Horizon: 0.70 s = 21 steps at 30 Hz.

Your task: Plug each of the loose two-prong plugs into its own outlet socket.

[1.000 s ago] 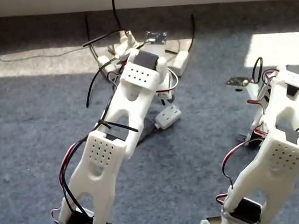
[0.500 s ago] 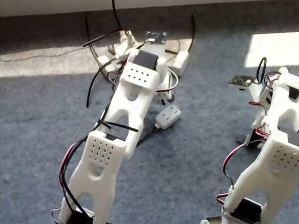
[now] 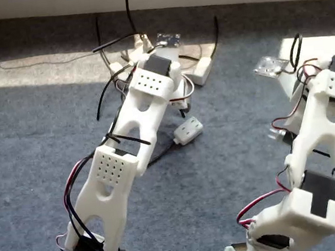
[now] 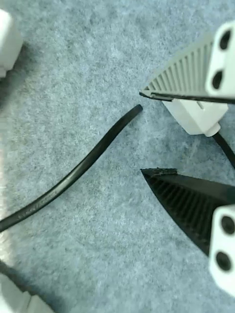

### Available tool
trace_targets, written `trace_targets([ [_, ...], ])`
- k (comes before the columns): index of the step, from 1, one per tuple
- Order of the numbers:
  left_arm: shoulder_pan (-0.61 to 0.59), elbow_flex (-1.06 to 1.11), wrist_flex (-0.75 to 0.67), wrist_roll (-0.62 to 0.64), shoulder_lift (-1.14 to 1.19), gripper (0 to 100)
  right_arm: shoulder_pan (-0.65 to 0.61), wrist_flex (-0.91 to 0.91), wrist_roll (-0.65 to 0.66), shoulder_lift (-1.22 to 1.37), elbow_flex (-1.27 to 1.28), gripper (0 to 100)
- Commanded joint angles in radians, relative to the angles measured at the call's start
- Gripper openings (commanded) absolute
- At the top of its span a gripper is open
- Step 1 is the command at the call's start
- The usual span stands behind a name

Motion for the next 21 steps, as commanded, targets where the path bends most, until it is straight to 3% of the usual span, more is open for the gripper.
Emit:
trace_targets([
  [1, -0.062, -0.116, 0.005, 0.012, -0.018, 23, -0.139, 0.036, -0.127, -0.137, 0.068, 0.9],
  [7, -0.295, -0.369, 0.121, 0.006, -0.018, 23, -0.49, 0.013, -0.325, -0.289, 0.249, 0.9],
  [14, -0.68, -0.406, 0.12, 0.006, -0.008, 23, -0.874, -0.263, -0.605, -0.306, 0.394, 0.9],
  [21, -0.917, -0.406, 0.095, 0.003, -0.007, 23, -1.082, -0.559, -0.838, -0.094, 0.455, 0.9],
])
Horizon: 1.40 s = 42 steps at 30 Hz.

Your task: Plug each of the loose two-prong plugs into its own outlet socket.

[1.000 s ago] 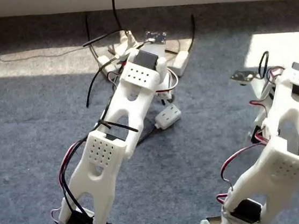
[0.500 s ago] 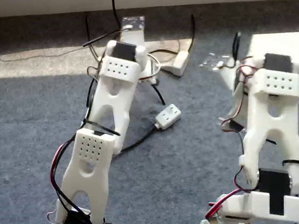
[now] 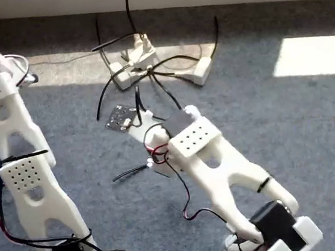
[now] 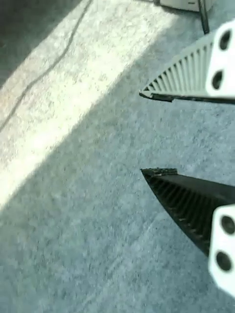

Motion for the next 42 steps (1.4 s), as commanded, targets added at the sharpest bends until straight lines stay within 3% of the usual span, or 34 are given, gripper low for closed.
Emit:
trace_targets([
  [1, -0.081, -0.041, -0.031, 0.0, -0.012, 23, -0.081, -0.136, -0.112, 0.084, -0.007, 0.9],
  [5, -0.105, -0.041, -0.038, 0.0, -0.005, 23, -0.113, -0.177, -0.198, 0.176, -0.065, 1.8],
  [11, -0.025, -0.042, -0.029, 0.002, 0.054, 23, -0.09, -0.102, -0.322, 0.182, -0.125, 18.2],
  [18, 0.079, 0.022, 0.021, 0.011, 0.03, 23, 0.081, 0.137, -0.322, -0.025, -0.303, 19.4],
  [23, 0.199, 0.334, 0.023, 0.006, -0.2, 23, 0.292, 0.285, -0.322, -0.196, -0.403, 19.4],
  [29, 0.463, 0.883, 0.018, 0.005, -0.67, 23, 0.53, 0.398, -0.321, -0.286, -0.406, 19.4],
  [33, 0.613, 1.118, 0.018, -0.011, -0.901, 23, 0.659, 0.426, -0.224, -0.292, -0.406, 19.4],
  [38, 0.736, 1.299, 0.018, -0.328, -1.013, 23, 0.773, 0.469, -0.147, -0.285, -0.398, 19.4],
  [42, 0.751, 1.414, 0.017, -0.635, -1.012, 23, 0.806, 0.461, -0.146, -0.292, -0.312, 19.4],
])
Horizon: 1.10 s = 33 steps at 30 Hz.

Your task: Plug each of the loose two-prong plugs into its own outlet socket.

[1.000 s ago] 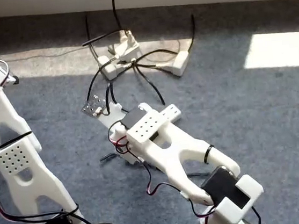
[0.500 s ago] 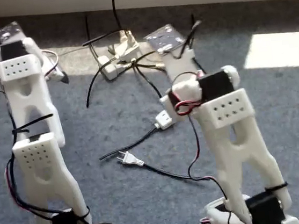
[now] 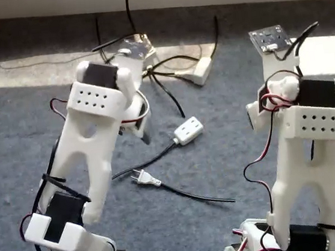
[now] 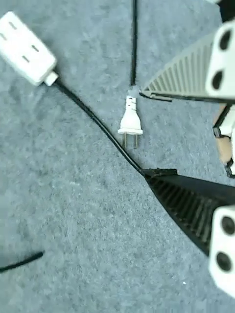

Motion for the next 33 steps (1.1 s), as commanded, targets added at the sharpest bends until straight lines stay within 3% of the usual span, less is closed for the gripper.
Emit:
trace_targets([
  [1, 0.015, 0.088, 0.006, -0.351, -0.042, 23, 0.025, 0.013, 0.021, -0.035, 0.045, 19.4],
  [6, 0.013, 0.288, 0.006, -0.931, -0.031, 23, 0.025, 0.013, 0.141, -0.036, 0.114, 19.4],
  [10, 0.044, 0.357, -0.025, -1.151, -0.031, 23, 0.027, 0.013, 0.14, -0.036, 0.125, 19.4],
  [22, 0.193, 0.403, -0.281, -1.24, -0.028, 23, 0.027, 0.015, 0.14, -0.036, 0.125, 19.4],
  [33, 0.194, 0.624, -0.686, -1.24, -0.028, 23, 0.027, 0.015, 0.143, -0.036, 0.125, 19.4],
])
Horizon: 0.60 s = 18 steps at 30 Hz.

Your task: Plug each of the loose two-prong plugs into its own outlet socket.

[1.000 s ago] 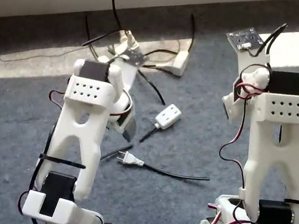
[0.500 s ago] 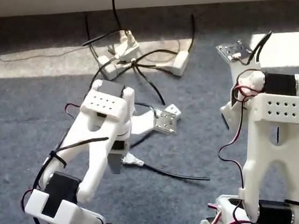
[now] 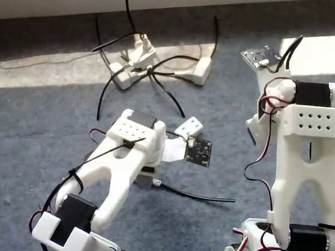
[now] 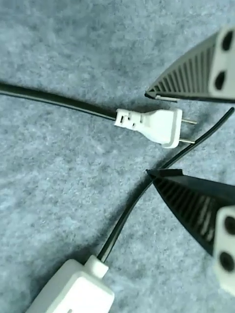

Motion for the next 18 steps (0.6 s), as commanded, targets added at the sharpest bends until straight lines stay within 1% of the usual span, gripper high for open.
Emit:
trace_targets([
  [1, 0.007, 0.018, -0.103, -0.011, -0.028, 23, 0.01, 0.015, 0.017, -0.036, -0.002, 19.4],
  [4, -0.002, 0.018, -0.118, -0.015, -0.028, 23, 0.01, 0.015, 0.017, -0.036, -0.001, 19.4],
  [8, -0.025, 0.041, -0.107, -0.127, -0.021, 23, 0.01, 0.015, 0.017, -0.031, -0.001, 19.4],
  [10, -0.047, 0.044, -0.11, -0.16, 0.008, 23, 0.01, 0.015, 0.017, -0.027, -0.001, 19.4],
  [14, -0.09, -0.008, -0.098, -0.166, 0.064, 23, 0.01, 0.013, 0.017, -0.027, -0.001, 19.4],
  [16, -0.099, -0.044, -0.055, -0.166, 0.07, 23, 0.01, 0.013, 0.017, -0.027, -0.001, 19.4],
  [18, -0.093, -0.099, 0.021, -0.166, 0.068, 23, 0.01, 0.013, 0.018, -0.027, -0.001, 19.4],
])
